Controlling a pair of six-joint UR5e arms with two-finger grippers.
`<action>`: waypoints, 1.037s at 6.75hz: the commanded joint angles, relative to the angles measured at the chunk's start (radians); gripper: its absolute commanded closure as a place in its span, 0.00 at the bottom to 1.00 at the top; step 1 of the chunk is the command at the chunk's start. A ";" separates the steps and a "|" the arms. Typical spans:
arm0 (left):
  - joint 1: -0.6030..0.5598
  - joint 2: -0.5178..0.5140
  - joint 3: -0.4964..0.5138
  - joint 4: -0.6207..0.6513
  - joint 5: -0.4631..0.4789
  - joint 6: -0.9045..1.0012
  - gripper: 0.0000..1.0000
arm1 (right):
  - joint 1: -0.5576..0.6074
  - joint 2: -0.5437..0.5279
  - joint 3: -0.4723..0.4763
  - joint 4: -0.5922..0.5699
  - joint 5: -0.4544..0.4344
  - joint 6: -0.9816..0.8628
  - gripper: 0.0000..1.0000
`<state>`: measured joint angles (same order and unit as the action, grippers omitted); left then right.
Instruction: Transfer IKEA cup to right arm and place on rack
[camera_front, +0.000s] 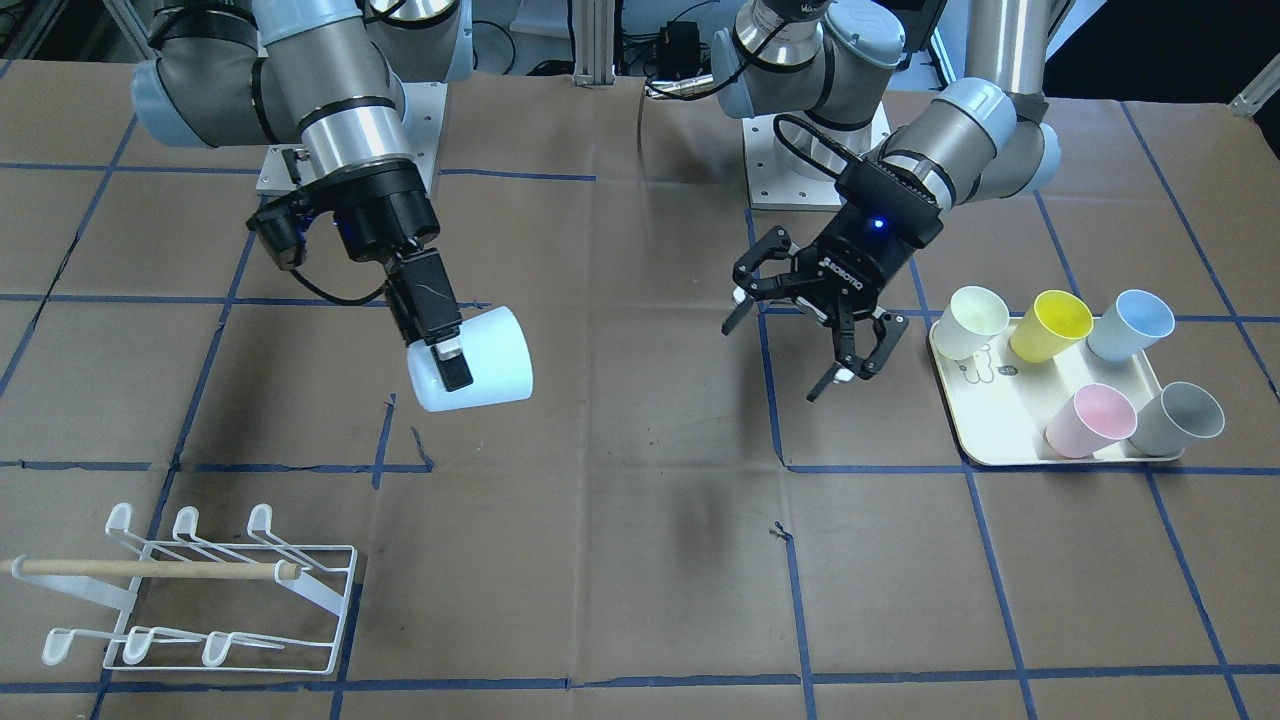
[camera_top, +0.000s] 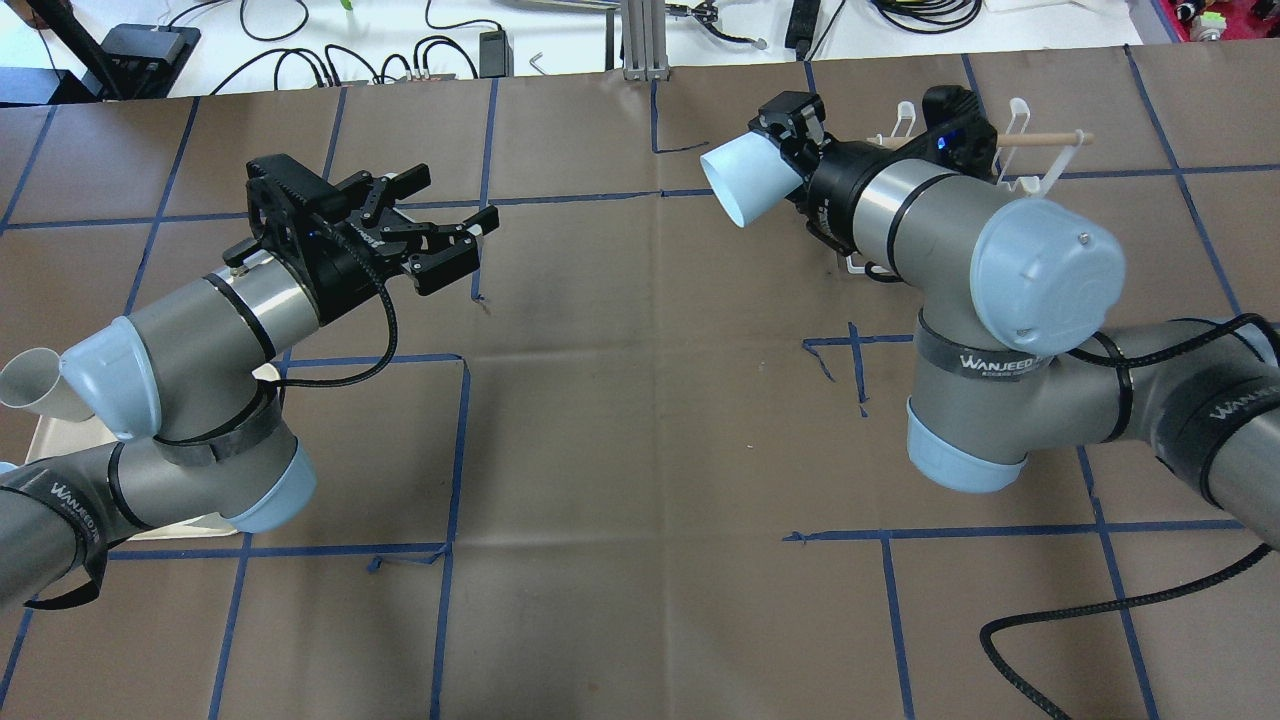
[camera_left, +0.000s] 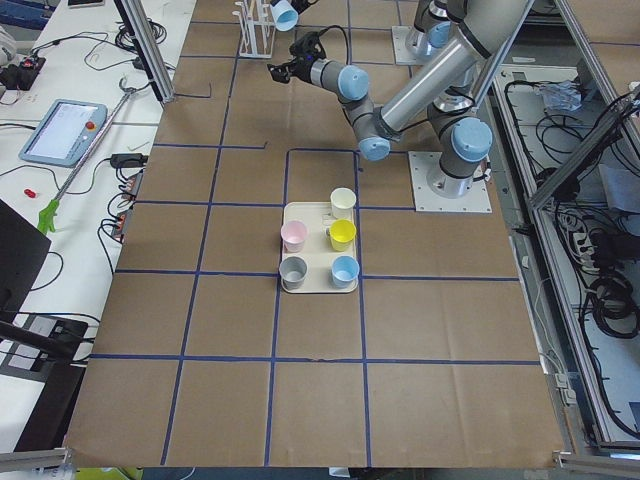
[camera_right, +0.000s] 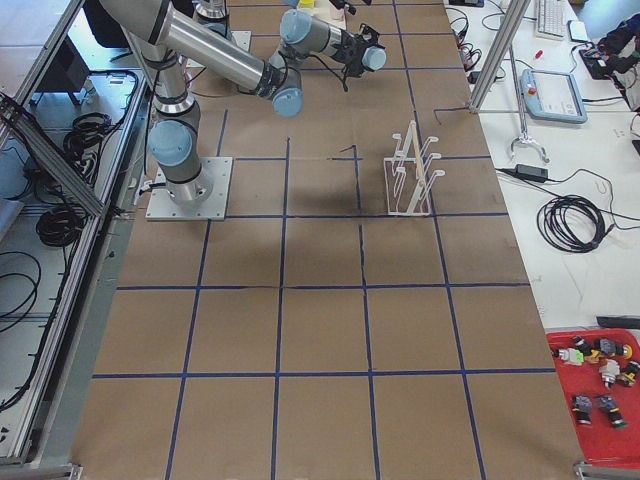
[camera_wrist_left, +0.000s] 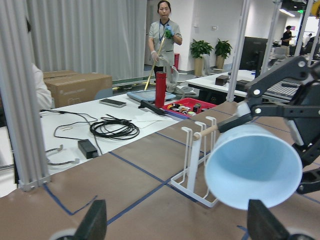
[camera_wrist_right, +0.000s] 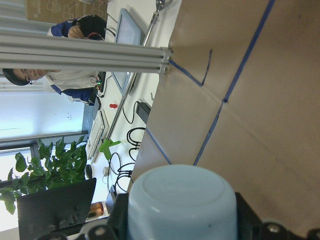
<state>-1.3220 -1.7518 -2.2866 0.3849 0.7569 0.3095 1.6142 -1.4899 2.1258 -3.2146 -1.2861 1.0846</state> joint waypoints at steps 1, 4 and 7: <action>-0.003 0.040 0.092 -0.263 0.242 -0.003 0.02 | -0.077 0.026 -0.090 -0.001 -0.112 -0.402 0.90; -0.087 0.092 0.231 -0.698 0.514 -0.056 0.02 | -0.161 0.205 -0.228 -0.090 -0.171 -0.761 0.91; -0.177 0.106 0.390 -1.107 0.703 -0.139 0.01 | -0.175 0.419 -0.374 -0.314 -0.176 -0.866 0.91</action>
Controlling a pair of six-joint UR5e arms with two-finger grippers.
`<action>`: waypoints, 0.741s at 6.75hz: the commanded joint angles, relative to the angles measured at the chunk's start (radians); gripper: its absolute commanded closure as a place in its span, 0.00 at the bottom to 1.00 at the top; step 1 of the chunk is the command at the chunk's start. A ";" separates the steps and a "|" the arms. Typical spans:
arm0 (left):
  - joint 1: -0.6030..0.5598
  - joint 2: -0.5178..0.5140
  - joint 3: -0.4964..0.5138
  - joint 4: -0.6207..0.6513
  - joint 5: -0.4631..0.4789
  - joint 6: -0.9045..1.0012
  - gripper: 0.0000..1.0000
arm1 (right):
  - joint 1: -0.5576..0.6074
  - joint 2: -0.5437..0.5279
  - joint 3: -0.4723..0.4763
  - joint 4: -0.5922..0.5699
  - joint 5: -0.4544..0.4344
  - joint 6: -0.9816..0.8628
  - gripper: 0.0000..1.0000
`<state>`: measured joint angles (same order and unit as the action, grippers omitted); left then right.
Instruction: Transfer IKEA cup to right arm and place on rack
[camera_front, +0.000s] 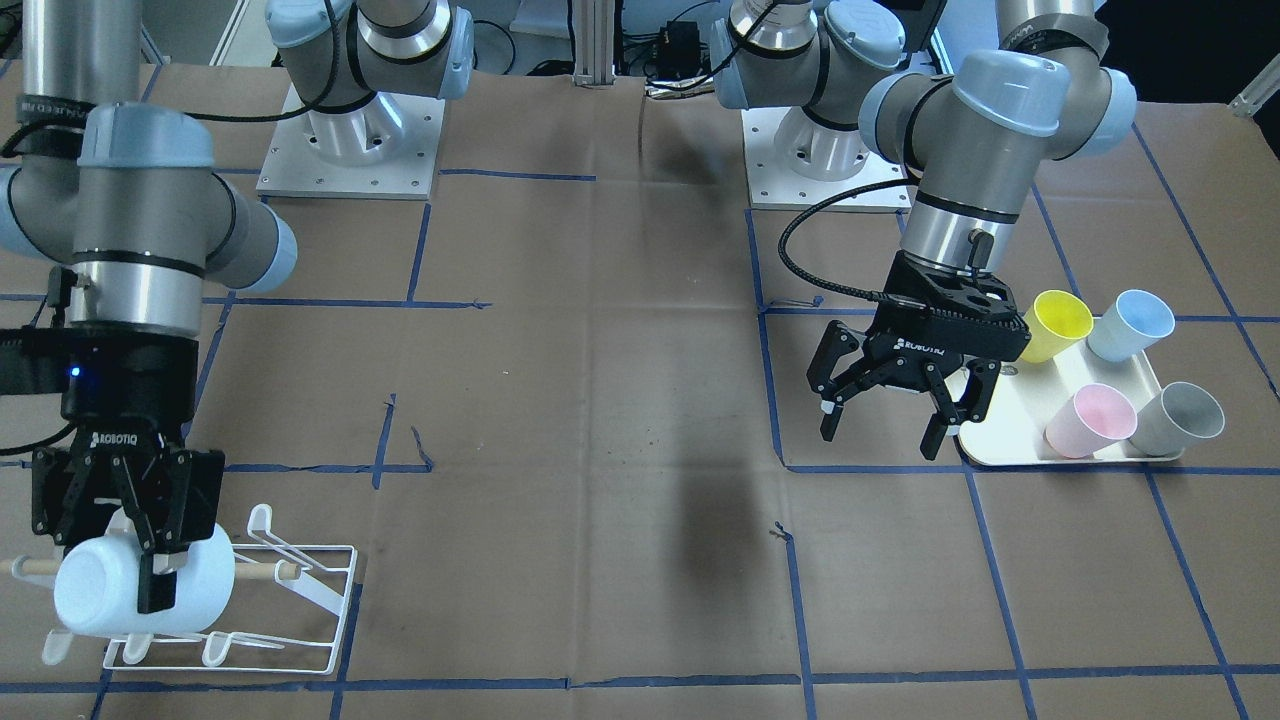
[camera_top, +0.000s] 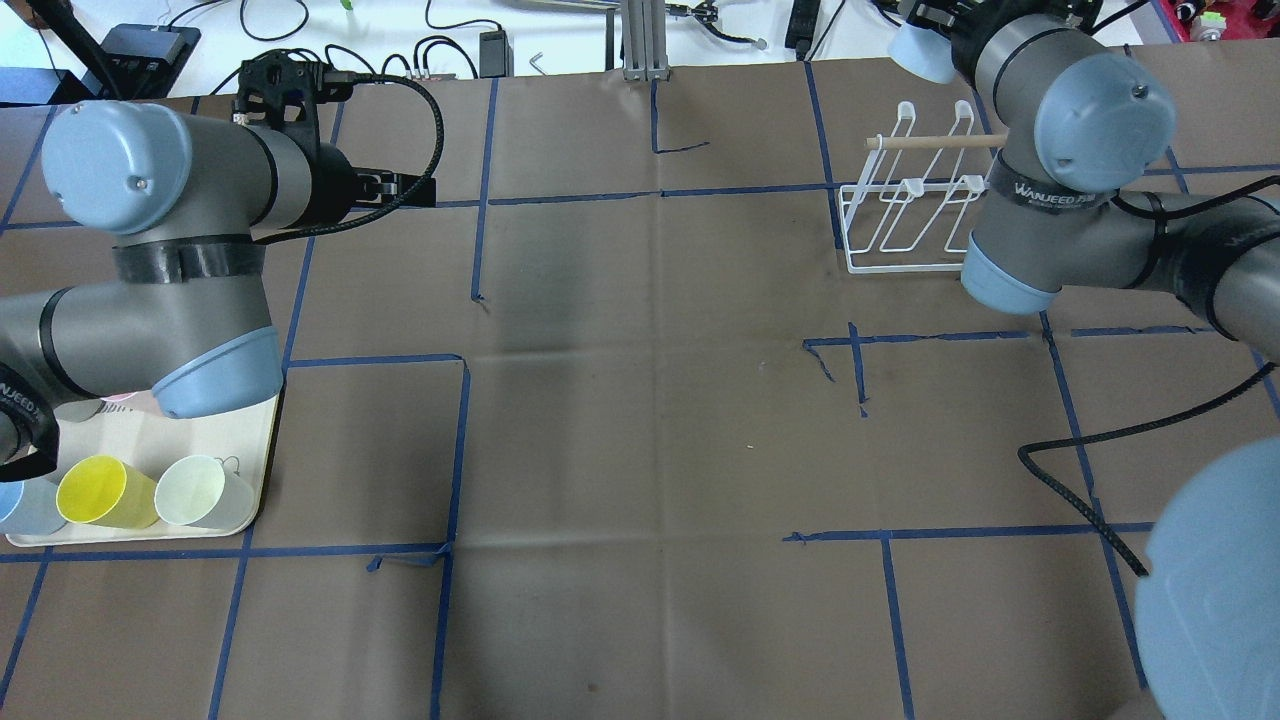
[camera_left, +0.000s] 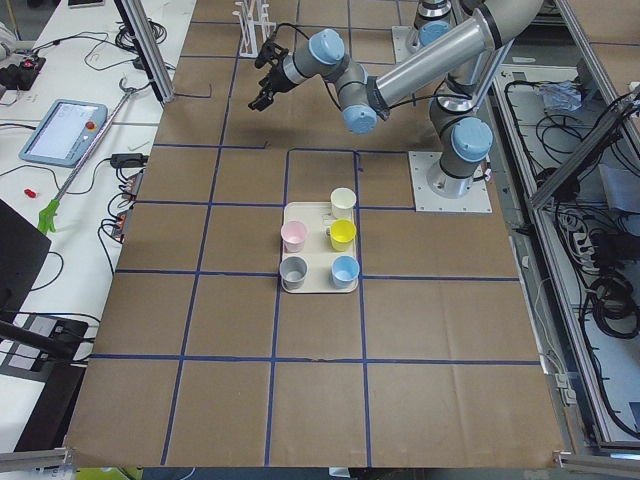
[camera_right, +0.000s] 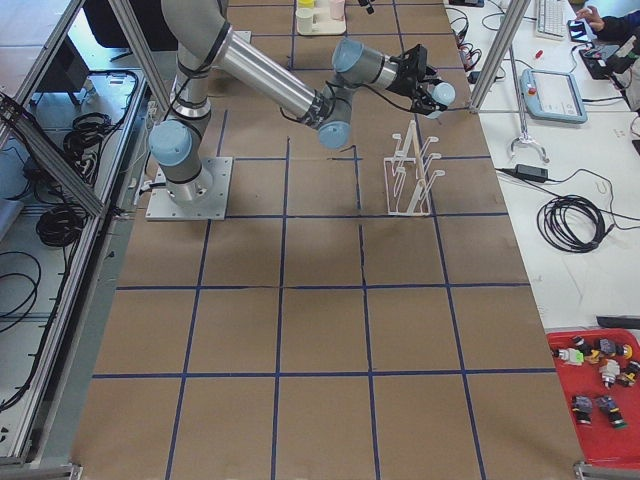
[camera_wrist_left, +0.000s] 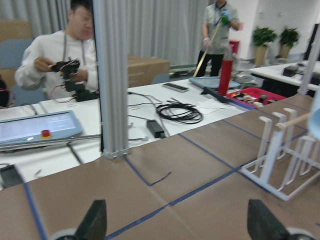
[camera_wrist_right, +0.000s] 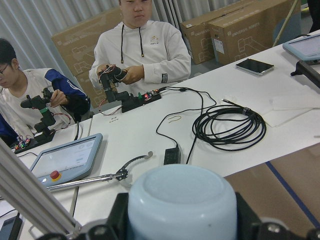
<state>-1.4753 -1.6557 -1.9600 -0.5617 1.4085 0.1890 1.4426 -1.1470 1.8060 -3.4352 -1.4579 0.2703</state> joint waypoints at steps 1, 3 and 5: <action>-0.023 0.020 0.117 -0.296 0.055 -0.019 0.01 | -0.002 0.110 -0.059 -0.143 -0.005 -0.087 0.91; -0.023 0.033 0.269 -0.607 0.087 -0.020 0.01 | -0.004 0.118 0.027 -0.144 -0.022 -0.089 0.92; -0.023 0.056 0.410 -0.932 0.164 -0.029 0.01 | -0.004 0.151 0.035 -0.145 -0.030 -0.091 0.92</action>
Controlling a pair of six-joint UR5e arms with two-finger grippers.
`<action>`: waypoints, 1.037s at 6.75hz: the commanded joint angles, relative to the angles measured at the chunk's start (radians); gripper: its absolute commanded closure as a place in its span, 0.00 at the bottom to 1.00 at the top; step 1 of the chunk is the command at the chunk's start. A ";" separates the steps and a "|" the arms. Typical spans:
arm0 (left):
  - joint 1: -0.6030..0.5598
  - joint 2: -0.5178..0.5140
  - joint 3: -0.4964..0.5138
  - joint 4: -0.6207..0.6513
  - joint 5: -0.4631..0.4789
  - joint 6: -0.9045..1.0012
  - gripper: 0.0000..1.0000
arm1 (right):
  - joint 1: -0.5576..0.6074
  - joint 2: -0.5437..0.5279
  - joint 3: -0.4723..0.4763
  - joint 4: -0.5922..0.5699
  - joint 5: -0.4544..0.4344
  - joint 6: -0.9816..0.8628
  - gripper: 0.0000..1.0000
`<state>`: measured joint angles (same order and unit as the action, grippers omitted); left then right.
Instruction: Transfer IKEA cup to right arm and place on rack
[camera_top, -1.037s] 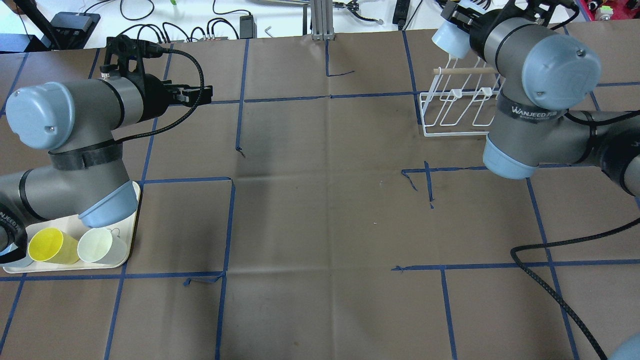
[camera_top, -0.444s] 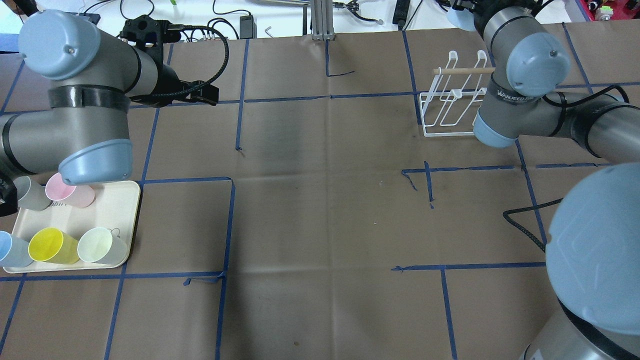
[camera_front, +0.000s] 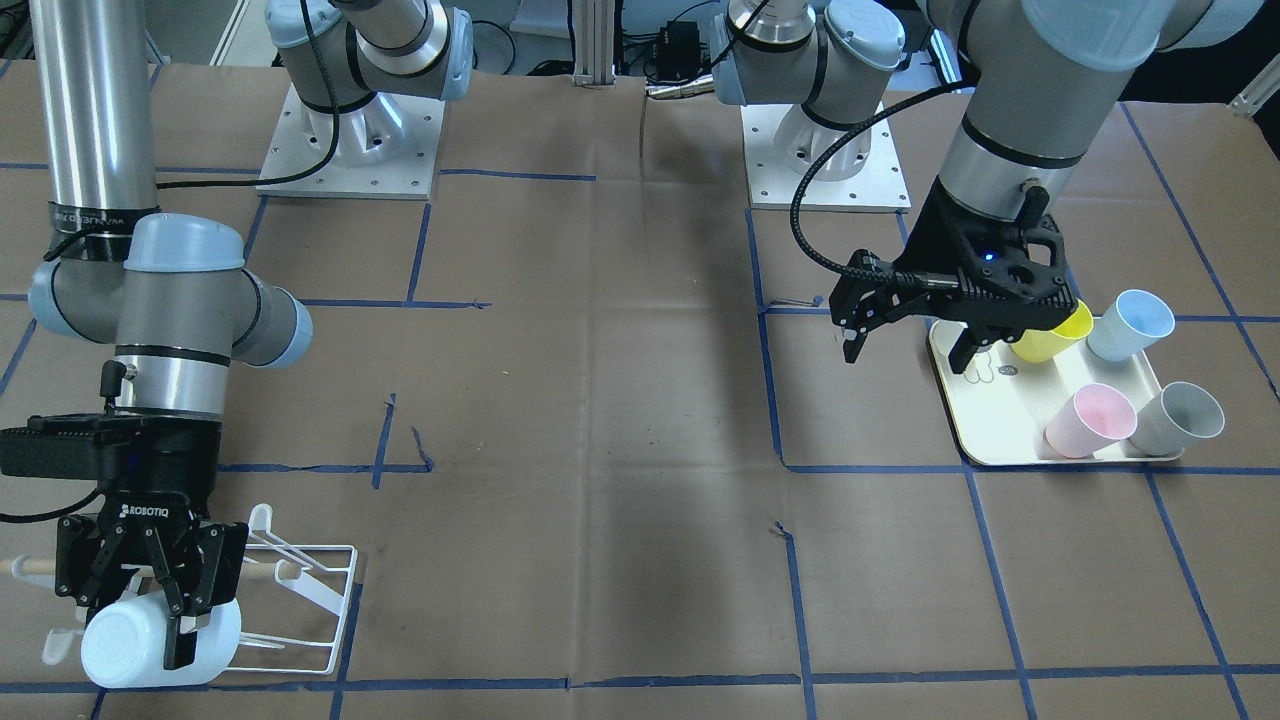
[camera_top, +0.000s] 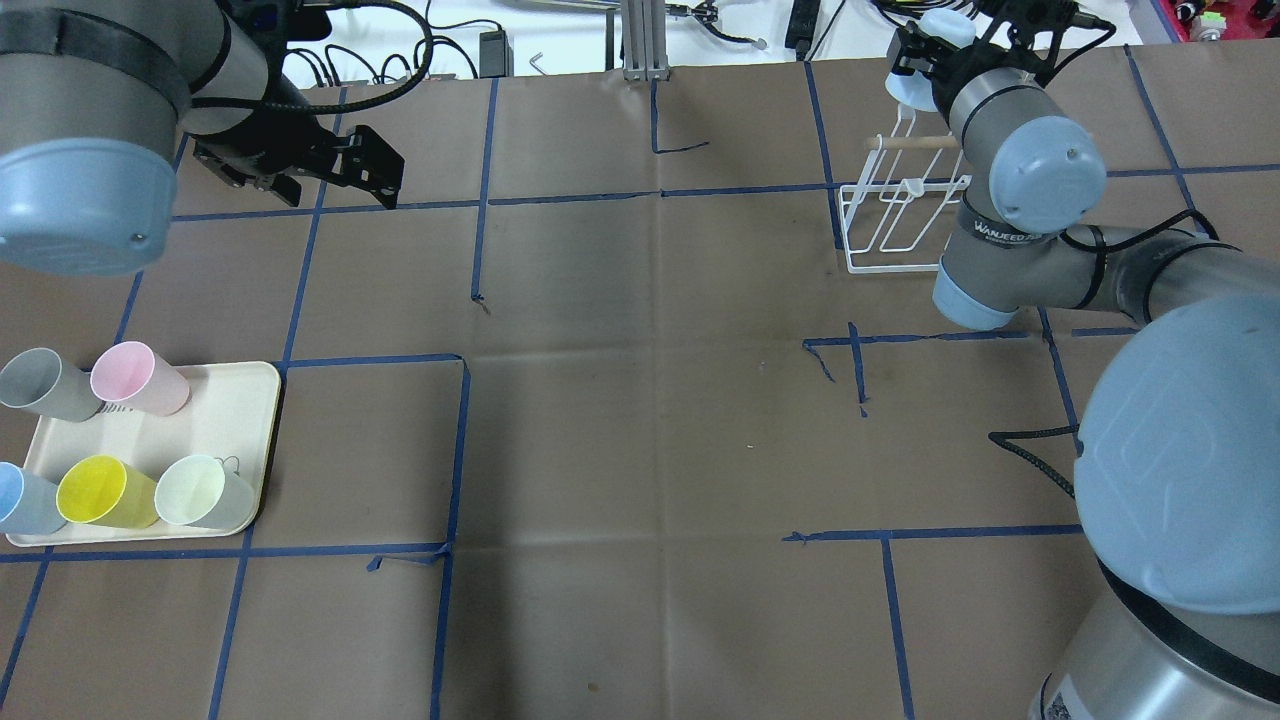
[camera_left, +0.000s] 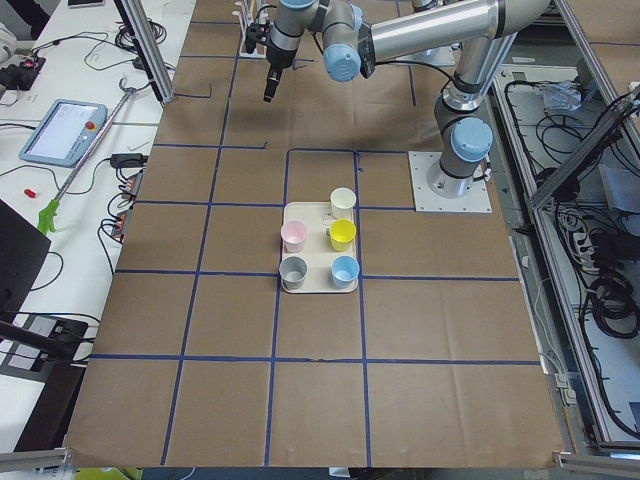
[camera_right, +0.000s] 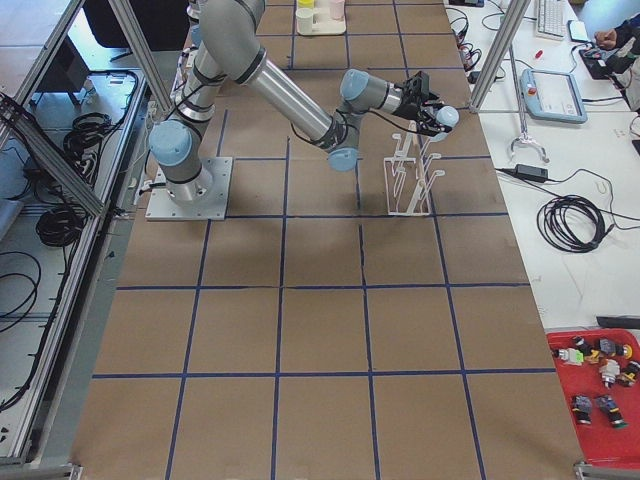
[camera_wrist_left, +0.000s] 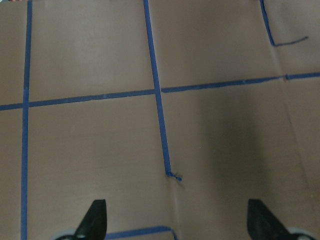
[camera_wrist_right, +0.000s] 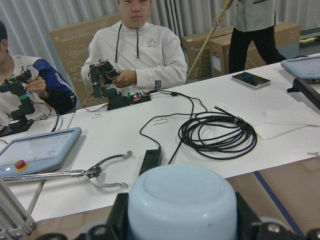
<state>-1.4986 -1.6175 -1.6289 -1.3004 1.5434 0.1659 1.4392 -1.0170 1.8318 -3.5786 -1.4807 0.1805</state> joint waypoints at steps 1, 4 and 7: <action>0.000 0.056 0.083 -0.295 0.029 -0.046 0.01 | 0.000 0.035 0.009 -0.009 -0.028 -0.001 0.92; 0.000 0.103 0.026 -0.338 0.029 -0.071 0.01 | 0.001 0.043 0.006 -0.005 -0.036 0.001 0.09; 0.058 0.155 -0.063 -0.324 0.024 -0.001 0.01 | 0.013 0.032 -0.002 0.021 -0.032 0.014 0.00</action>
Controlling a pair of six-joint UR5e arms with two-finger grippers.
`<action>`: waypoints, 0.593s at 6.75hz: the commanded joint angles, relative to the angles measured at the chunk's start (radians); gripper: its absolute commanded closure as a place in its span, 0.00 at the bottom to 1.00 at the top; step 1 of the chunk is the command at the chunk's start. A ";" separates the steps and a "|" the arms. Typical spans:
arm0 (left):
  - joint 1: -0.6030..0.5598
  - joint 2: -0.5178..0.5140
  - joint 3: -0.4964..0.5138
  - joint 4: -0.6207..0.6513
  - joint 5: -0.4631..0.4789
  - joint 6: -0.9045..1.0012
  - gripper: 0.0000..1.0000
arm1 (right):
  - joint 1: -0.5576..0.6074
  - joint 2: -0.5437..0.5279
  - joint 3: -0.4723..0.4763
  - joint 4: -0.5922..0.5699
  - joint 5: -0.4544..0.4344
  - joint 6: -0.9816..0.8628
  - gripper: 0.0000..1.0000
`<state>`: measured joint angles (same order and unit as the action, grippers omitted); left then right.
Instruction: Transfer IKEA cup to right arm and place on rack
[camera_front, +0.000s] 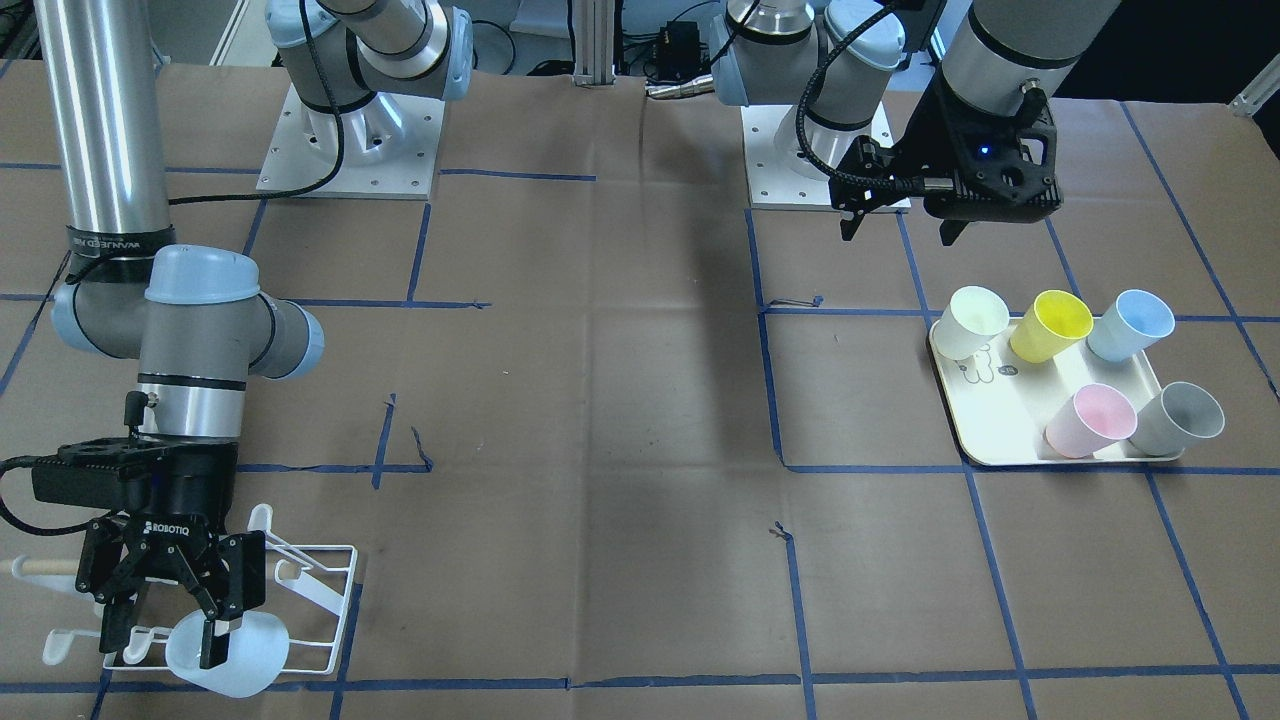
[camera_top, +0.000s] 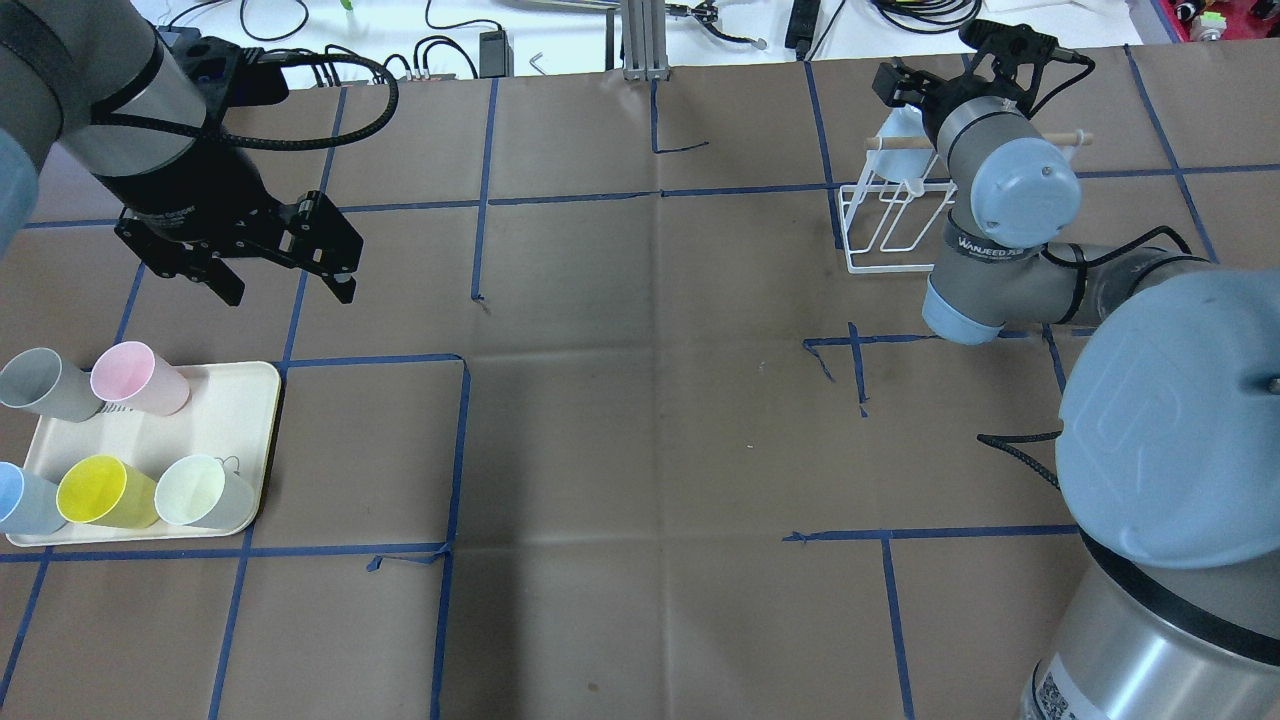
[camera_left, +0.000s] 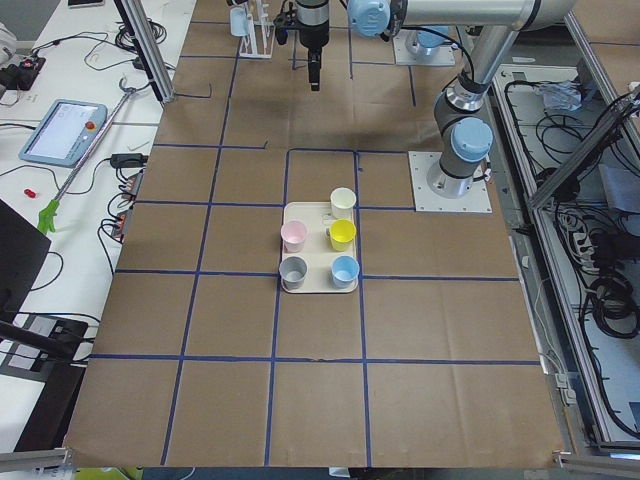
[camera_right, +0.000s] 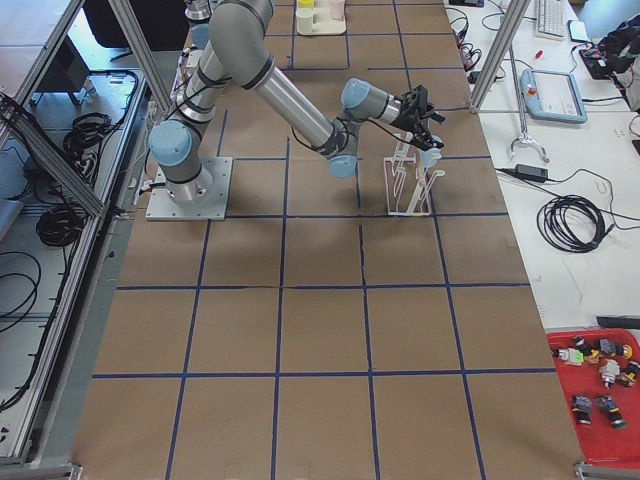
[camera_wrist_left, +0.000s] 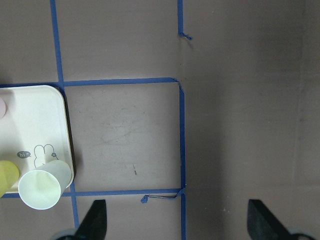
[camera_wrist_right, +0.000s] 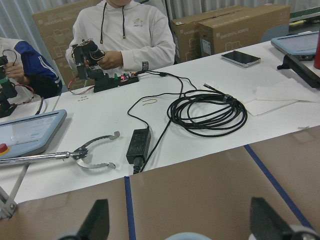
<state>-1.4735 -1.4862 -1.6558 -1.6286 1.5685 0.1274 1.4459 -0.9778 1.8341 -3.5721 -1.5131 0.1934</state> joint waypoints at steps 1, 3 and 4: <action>0.085 0.043 -0.062 0.004 -0.001 0.076 0.01 | 0.008 -0.015 -0.004 0.019 0.002 0.000 0.00; 0.203 0.073 -0.113 0.004 -0.001 0.164 0.01 | 0.017 -0.054 -0.006 0.019 0.002 0.001 0.00; 0.258 0.082 -0.148 0.006 -0.001 0.208 0.02 | 0.018 -0.108 -0.004 0.019 0.005 0.001 0.00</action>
<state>-1.2812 -1.4176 -1.7661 -1.6242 1.5677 0.2850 1.4608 -1.0346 1.8291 -3.5530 -1.5102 0.1947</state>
